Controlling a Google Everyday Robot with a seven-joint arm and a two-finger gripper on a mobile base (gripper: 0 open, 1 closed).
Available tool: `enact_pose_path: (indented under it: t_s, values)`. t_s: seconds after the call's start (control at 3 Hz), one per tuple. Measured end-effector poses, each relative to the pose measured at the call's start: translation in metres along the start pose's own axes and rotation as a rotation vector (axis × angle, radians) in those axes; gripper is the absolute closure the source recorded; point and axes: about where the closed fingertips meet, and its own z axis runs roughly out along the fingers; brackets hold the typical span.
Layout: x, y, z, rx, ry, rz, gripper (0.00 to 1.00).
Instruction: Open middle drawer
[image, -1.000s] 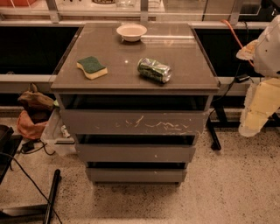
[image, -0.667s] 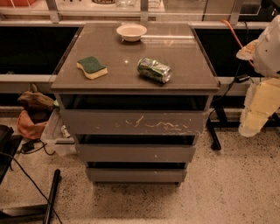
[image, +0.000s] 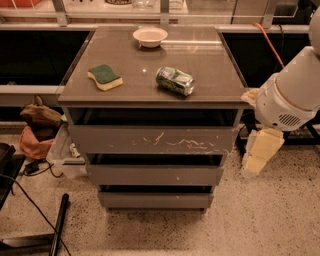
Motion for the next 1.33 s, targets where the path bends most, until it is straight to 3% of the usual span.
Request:
enact_pose_path:
  t_s: [0.33,0.67,1.0,1.33]
  values:
    - [0.0,0.0,0.0,0.0,0.0,0.0,0.0]
    - [-0.002,0.015,0.025,-0.005,-0.046,0.033,0.0]
    - [-0.01,0.041,0.075,-0.045,-0.133,0.063,0.0]
    - [-0.038,0.079,0.161,-0.183,-0.308,0.031,0.0]
